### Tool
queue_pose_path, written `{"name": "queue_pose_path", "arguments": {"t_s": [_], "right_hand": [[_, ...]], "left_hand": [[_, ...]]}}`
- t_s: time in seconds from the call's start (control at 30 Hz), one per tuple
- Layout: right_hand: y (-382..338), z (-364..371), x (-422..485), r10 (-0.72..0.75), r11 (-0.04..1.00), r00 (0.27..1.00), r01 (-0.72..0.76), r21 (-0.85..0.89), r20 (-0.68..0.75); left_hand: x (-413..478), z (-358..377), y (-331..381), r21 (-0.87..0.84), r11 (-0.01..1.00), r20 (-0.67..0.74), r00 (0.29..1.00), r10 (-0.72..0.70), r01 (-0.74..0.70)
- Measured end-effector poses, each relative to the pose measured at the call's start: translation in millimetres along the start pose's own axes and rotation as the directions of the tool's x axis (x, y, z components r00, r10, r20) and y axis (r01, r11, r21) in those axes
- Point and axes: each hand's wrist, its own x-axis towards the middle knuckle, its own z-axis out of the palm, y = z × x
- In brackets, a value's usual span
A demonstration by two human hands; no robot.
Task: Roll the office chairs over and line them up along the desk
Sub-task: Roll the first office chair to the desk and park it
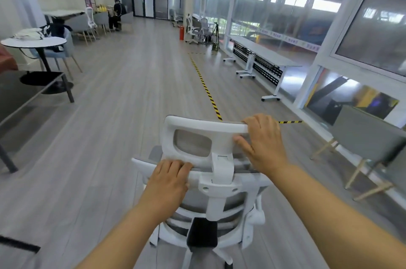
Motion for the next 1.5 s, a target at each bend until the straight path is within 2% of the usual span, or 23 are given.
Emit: {"name": "queue_pose_path", "arguments": {"t_s": [0.17, 0.5, 0.63, 0.83, 1.17, 1.37, 1.5], "right_hand": [[42, 59, 65, -0.012, 1.0, 0.999, 0.013, 0.018, -0.053], [131, 173, 202, -0.039, 0.999, 0.999, 0.039, 0.032, -0.004], [157, 218, 256, -0.018, 0.999, 1.0, 0.017, 0.036, 0.009], [190, 293, 337, 0.006, 0.999, 1.0, -0.006, 0.049, -0.004], [234, 411, 476, 0.099, 0.995, 0.995, -0.099, 0.02, 0.004], [263, 479, 558, 0.13, 0.991, 0.991, -0.129, -0.02, 0.046], [290, 530, 615, 0.14, 0.99, 0.99, -0.139, -0.022, 0.012]], "left_hand": [[75, 44, -33, 0.003, 1.0, -0.003, 1.0, -0.008, 0.008], [235, 133, -104, 0.04, 0.999, -0.013, 1.0, -0.02, 0.021], [294, 161, -136, -0.003, 1.0, 0.012, 0.999, -0.03, 0.03], [380, 219, -199, 0.022, 1.0, 0.004, 1.0, -0.014, 0.014], [530, 310, -315, -0.065, 0.996, -0.033, 0.997, 0.066, -0.068], [619, 361, -379, -0.071, 0.995, 0.017, 0.997, 0.069, -0.067], [684, 396, -417, -0.073, 0.996, 0.062, 0.997, 0.047, -0.042]]}}
